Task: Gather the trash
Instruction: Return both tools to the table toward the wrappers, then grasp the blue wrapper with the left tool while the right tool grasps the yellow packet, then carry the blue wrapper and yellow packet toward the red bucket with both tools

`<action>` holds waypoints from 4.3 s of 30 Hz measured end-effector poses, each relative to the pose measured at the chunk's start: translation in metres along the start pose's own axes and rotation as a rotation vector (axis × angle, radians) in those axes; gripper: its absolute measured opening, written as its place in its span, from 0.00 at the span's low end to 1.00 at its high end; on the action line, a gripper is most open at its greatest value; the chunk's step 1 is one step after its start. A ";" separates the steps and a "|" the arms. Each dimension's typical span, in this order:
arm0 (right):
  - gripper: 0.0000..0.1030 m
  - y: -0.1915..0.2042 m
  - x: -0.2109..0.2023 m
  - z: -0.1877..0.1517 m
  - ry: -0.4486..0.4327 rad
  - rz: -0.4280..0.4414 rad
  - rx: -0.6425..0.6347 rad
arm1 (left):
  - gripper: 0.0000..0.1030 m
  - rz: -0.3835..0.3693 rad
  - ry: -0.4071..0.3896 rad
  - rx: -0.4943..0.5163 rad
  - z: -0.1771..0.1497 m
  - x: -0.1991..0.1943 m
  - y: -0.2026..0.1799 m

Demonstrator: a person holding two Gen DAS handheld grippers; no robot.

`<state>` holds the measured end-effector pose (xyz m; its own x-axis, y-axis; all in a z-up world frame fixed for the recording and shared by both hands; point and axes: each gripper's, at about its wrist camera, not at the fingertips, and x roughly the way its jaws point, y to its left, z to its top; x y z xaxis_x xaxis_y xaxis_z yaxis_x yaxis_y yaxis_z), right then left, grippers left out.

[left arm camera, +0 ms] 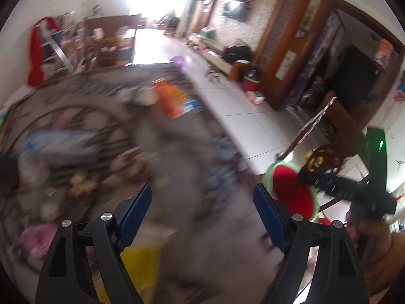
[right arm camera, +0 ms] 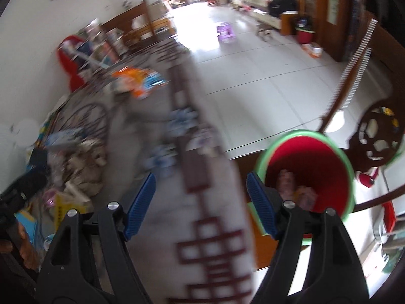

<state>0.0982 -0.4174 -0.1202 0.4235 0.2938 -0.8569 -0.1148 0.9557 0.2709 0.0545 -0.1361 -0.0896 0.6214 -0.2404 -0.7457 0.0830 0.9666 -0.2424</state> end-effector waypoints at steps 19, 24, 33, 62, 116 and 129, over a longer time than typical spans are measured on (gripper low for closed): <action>0.75 0.169 0.045 -0.053 0.129 0.128 0.056 | 0.72 -0.216 0.323 -0.001 -0.129 -0.006 0.107; 0.79 0.188 0.051 -0.062 0.162 0.145 0.095 | 0.27 -0.277 0.407 -0.052 -0.141 0.005 0.125; 0.86 0.221 0.085 -0.079 0.264 0.140 0.114 | 0.20 -0.194 0.267 -0.106 -0.129 -0.029 0.176; 0.38 0.252 0.044 -0.067 0.105 0.088 -0.111 | 0.20 -0.046 0.054 -0.146 -0.084 -0.072 0.198; 0.38 0.154 -0.077 0.013 -0.274 0.081 -0.315 | 0.20 0.135 -0.200 -0.127 0.018 -0.081 0.041; 0.38 0.069 -0.092 0.042 -0.323 0.074 -0.252 | 0.20 0.110 -0.205 -0.067 0.057 -0.043 -0.048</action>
<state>0.0893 -0.3790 -0.0039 0.6616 0.3798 -0.6466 -0.3546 0.9182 0.1765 0.0677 -0.1672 -0.0104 0.7696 -0.1043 -0.6299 -0.0416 0.9763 -0.2125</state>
